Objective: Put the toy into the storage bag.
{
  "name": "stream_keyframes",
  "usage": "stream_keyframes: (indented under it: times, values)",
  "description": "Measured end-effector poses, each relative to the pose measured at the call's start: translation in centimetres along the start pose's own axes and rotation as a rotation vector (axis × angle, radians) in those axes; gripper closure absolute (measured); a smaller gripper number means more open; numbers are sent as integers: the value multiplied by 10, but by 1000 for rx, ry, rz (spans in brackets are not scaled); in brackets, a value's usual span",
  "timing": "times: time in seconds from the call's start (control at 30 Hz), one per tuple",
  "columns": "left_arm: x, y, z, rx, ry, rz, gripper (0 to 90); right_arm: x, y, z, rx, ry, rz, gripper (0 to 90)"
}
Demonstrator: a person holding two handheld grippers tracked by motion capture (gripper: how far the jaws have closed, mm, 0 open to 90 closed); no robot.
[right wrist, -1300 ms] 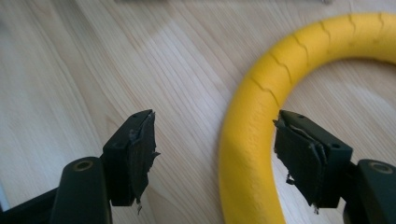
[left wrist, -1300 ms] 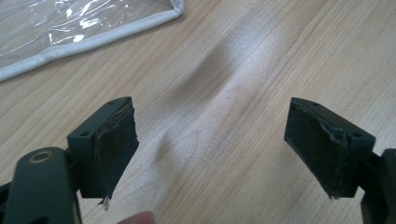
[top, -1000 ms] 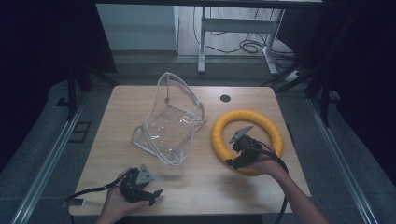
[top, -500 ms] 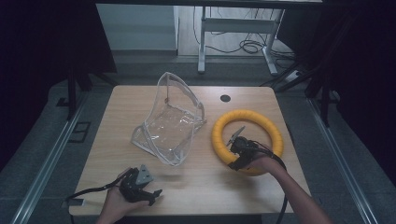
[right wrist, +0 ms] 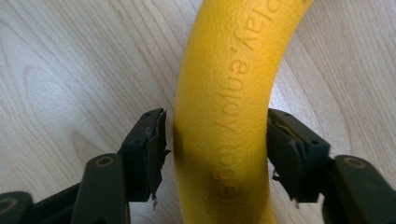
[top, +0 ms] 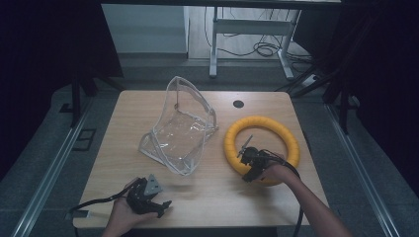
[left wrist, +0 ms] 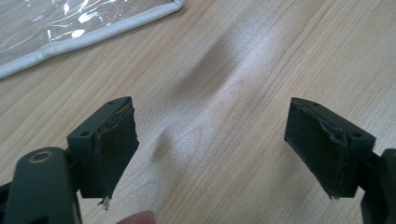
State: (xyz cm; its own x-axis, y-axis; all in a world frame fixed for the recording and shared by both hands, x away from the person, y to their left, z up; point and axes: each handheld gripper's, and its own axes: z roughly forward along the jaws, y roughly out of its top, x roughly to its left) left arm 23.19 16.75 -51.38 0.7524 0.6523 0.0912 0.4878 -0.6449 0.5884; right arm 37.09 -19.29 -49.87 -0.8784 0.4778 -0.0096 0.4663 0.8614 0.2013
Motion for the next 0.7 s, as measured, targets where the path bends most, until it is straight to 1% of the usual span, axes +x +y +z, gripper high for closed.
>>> stream_keyframes:
  times: [0.03,0.13,0.17,0.3,0.37,0.4,0.5,0.53,0.7]
  values:
    - [0,0,0,0,1,1,169,0,0,1,8,-1,3,426]
    - [0,0,0,0,0,0,169,-1,1,2,29,0,-10,470]
    - [0,0,0,0,-1,-1,169,-1,1,2,27,-2,-8,482]
    - [0,0,0,-1,0,0,169,-2,3,2,50,7,-12,493]
    - [0,0,-1,-1,2,1,169,-2,7,3,74,2,-35,498]
    - [0,0,-1,-1,2,1,170,-1,7,3,79,-5,-38,499]
    - [1,-1,-1,-1,2,-1,169,-1,7,1,73,-5,-49,501]
    - [1,0,-1,-1,2,-2,169,-1,6,0,62,0,-44,502]
    - [1,0,-1,-3,4,-3,169,-2,3,-11,37,-5,-45,503]
